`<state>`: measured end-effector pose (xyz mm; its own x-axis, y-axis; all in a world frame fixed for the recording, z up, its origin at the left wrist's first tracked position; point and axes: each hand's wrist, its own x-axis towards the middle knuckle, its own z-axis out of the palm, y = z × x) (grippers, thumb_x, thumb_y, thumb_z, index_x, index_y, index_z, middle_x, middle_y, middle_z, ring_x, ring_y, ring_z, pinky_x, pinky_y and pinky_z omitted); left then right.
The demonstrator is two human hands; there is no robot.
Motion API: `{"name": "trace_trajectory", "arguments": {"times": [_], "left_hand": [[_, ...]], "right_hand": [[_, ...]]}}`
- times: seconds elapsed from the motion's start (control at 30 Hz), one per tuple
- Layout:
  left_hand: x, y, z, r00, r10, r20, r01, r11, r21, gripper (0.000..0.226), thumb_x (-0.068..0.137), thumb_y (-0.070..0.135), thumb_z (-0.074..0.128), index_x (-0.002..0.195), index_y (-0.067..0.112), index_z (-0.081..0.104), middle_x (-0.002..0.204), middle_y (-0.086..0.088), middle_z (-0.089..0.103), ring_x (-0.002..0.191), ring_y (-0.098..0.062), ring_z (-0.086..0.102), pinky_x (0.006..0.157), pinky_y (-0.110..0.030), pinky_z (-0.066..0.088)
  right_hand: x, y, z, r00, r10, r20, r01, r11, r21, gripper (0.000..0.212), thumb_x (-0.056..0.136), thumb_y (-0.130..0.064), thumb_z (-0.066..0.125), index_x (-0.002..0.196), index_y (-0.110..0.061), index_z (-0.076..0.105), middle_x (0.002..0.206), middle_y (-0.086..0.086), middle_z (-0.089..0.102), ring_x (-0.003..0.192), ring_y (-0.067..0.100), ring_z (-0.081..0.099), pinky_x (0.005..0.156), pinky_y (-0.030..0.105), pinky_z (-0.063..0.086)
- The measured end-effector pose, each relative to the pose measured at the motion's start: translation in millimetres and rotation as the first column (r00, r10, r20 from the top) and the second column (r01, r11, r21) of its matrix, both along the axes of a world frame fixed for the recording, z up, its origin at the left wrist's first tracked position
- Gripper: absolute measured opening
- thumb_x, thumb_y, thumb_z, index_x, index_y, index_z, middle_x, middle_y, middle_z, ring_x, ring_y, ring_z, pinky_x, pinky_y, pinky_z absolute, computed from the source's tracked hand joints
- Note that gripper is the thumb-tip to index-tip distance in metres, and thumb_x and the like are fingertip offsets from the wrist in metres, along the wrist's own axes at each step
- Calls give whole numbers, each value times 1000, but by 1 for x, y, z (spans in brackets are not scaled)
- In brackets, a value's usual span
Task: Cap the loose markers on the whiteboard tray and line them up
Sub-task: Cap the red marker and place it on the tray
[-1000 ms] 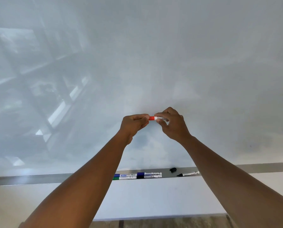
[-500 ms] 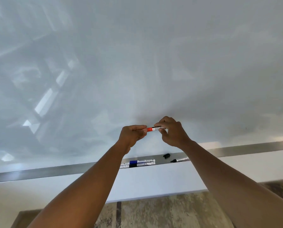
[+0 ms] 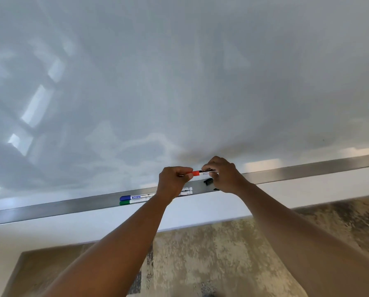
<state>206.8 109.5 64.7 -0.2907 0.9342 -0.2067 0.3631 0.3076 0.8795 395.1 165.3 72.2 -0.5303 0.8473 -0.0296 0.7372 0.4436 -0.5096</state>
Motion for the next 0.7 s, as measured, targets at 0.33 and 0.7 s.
{"name": "trace_trajectory", "arguments": {"times": [0.33,0.7], "left_hand": [[17,7,-51,876,-249,-414,202,967,-155,14,89,36,67,99,36,76,104,12,72,89,-12,64,75,-28,51],[37,13,-85,788,-217,-575,171,976,-134,9,90,32,68,97,30,73,99,10,68,93,-14,64,75,-29,50]], "right_hand": [[20,7,-54,996,18,84,-14,999,-52,31,89,-9,54,114,-26,64,115,-6,62,111,21,54,91,42,43],[23,8,-96,963,-27,269,25,1000,7,34,91,-16,54,119,-33,61,121,-9,64,111,23,49,87,41,39]]}}
